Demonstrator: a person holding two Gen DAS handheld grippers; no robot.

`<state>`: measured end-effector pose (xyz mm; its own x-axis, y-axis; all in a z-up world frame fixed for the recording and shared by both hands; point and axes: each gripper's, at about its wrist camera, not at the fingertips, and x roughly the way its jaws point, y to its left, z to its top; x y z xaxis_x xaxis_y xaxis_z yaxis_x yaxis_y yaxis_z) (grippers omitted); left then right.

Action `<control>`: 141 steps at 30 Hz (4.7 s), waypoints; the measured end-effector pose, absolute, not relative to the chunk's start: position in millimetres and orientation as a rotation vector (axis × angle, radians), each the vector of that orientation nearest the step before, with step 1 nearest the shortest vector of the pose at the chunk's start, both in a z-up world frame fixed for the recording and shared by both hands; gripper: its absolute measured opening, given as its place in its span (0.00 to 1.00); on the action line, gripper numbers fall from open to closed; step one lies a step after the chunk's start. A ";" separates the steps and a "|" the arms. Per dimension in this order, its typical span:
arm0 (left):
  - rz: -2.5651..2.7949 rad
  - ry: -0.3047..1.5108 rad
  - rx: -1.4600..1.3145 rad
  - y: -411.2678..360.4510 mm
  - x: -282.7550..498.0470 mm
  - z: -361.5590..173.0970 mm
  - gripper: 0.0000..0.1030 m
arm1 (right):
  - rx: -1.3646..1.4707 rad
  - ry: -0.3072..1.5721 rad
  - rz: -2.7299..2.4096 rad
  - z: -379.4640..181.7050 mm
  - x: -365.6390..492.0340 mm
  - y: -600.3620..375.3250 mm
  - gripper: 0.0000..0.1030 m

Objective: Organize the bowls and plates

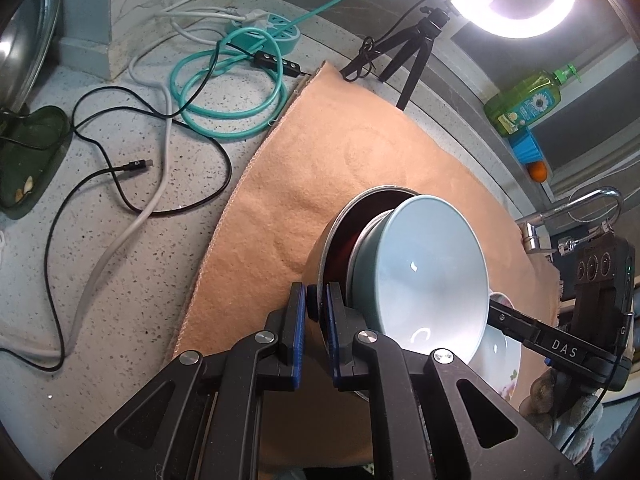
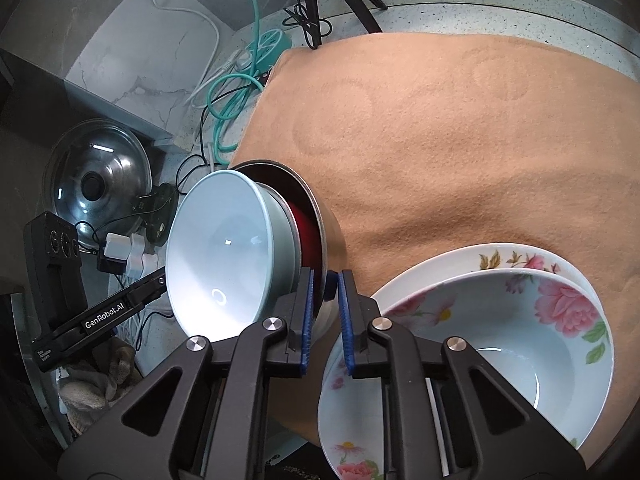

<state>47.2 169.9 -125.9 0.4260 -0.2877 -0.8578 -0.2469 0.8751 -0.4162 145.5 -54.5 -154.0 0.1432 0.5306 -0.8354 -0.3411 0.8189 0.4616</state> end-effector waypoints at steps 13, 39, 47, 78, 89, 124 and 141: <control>-0.024 1.144 -0.525 168.9 47.4 -123.8 0.08 | 0.164 1.276 0.632 -149.7 143.3 -53.6 0.13; -0.118 1.056 -0.454 127.2 34.3 -64.0 0.09 | 0.203 1.165 0.624 -86.3 114.1 -106.0 0.13; -0.192 1.067 -0.429 97.2 35.1 -60.0 0.09 | 0.228 1.150 0.582 -76.5 103.4 -142.4 0.13; -0.335 1.186 -0.328 17.1 35.9 -87.8 0.09 | 0.304 1.199 0.416 -107.2 77.7 -227.4 0.13; -0.332 1.205 -0.320 13.6 35.9 -94.7 0.09 | 0.314 1.224 0.410 -116.9 75.9 -229.0 0.13; -0.309 1.148 -0.242 18.7 23.5 -86.4 0.13 | 0.195 1.118 0.361 -100.2 54.5 -230.1 0.38; -0.265 1.077 -0.162 19.6 -10.2 -73.6 0.35 | 0.087 0.986 0.274 -75.6 15.7 -231.1 0.63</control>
